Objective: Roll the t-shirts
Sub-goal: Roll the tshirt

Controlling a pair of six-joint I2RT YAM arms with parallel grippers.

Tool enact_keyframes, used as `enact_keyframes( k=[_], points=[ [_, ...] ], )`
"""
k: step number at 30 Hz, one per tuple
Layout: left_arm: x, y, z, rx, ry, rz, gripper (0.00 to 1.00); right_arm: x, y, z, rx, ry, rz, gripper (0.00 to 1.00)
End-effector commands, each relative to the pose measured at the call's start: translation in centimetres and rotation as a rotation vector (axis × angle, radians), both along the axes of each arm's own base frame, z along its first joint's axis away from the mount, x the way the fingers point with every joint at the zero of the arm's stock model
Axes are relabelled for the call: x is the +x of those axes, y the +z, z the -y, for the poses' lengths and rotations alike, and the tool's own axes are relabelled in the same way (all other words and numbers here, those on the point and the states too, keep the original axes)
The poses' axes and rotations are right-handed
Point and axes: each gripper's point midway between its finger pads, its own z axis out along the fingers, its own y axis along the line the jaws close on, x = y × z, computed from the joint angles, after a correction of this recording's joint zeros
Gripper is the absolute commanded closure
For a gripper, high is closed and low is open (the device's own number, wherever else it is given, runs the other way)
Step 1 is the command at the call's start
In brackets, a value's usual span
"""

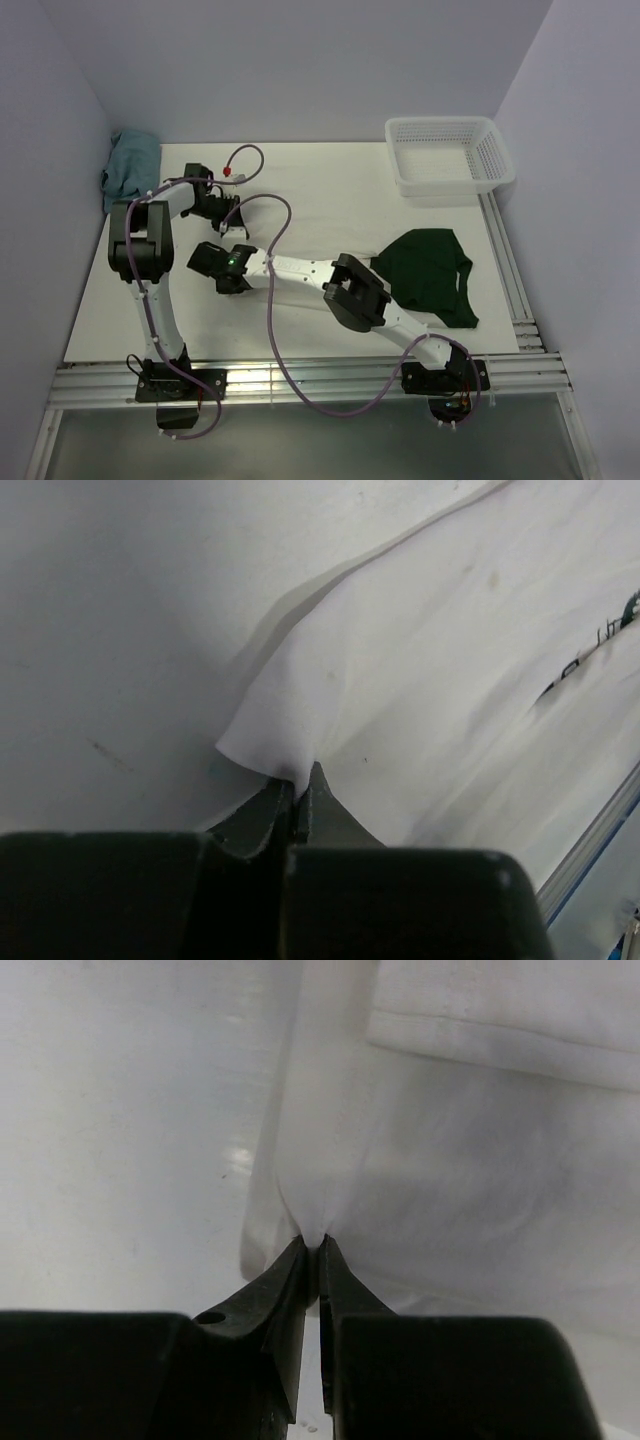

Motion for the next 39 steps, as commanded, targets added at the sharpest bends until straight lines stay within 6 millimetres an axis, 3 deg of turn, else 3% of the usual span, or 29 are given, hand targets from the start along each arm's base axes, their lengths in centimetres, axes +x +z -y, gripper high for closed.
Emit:
enact_keyframes(
  k=[1,6,9,12,13,15,16,18,19,21,24,25,27,28,30,32,33,35,36,38,39],
  points=[
    [0.6,0.6,-2.6,0.105,0.083,0.044,1.00,-4.4,-0.6,-2.6,0.076,0.171,-0.060,0.87],
    [-0.7,0.6,-4.6,0.174,0.131,0.042,1.00,-7.1,2.3,-5.1,0.162,0.309,-0.070,0.87],
    [-1.7,0.3,-6.4,0.226,0.153,0.037,1.00,-8.1,2.9,-6.0,0.199,0.336,-0.082,0.87],
    [-2.2,0.3,-7.5,0.281,0.159,0.051,1.00,-8.1,2.3,-5.5,0.224,0.302,-0.098,0.87],
    [-2.3,0.4,-7.6,0.289,0.159,0.049,1.00,-7.8,3.4,-5.7,0.256,0.294,-0.084,0.87],
    [-1.8,1.0,-7.8,0.305,0.167,0.058,1.00,-7.4,3.3,-4.9,0.265,0.264,-0.081,0.87],
    [-1.6,1.2,-8.0,0.311,0.173,0.057,1.00,-7.0,4.9,-5.2,0.309,0.256,-0.057,0.87],
    [-1.0,1.7,-8.1,0.343,0.183,0.063,1.00,-6.6,4.9,-4.4,0.319,0.232,-0.056,0.86],
    [-0.9,1.7,-8.1,0.355,0.185,0.063,1.00,-6.1,6.3,-4.5,0.358,0.222,-0.037,0.86],
    [-0.6,2.1,-8.2,0.382,0.193,0.071,1.00,-5.5,7.1,-4.0,0.396,0.195,-0.029,0.85],
    [-0.5,2.3,-6.5,0.406,0.166,0.079,0.99,-5.4,6.7,-3.3,0.430,0.183,-0.057,0.84],
    [-0.4,2.2,-6.5,0.421,0.166,0.077,0.99,-5.0,7.7,-3.6,0.472,0.178,-0.047,0.84],
    [-0.2,2.3,-5.9,0.431,0.162,0.079,0.98,-5.2,7.2,-3.1,0.490,0.164,-0.070,0.84],
    [-0.1,2.3,-5.9,0.438,0.164,0.079,0.97,-4.8,8.3,-3.4,0.538,0.163,-0.059,0.84],
    [0.0,2.6,-5.5,0.442,0.163,0.081,0.96,-4.9,7.6,-2.8,0.556,0.137,-0.080,0.84],
    [0.3,3.0,-5.3,0.451,0.167,0.093,0.95,-4.3,8.3,-2.5,0.594,0.114,-0.073,0.84],
    [0.2,3.2,-5.1,0.454,0.163,0.097,0.95,-4.6,7.4,-1.9,0.589,0.096,-0.094,0.84],
    [0.4,3.4,-4.8,0.466,0.162,0.106,0.92,-4.0,8.3,-1.6,0.636,0.077,-0.082,0.84],
    [0.3,3.5,-4.5,0.470,0.156,0.110,0.92,-4.1,7.4,-0.9,0.628,0.055,-0.095,0.84],
    [0.4,3.7,-4.2,0.474,0.156,0.112,0.91,-3.7,7.9,-0.3,0.648,0.027,-0.078,0.84],
    [0.3,3.6,-4.0,0.479,0.152,0.112,0.90,-3.8,7.1,0.5,0.636,0.005,-0.088,0.84]
  ],
)
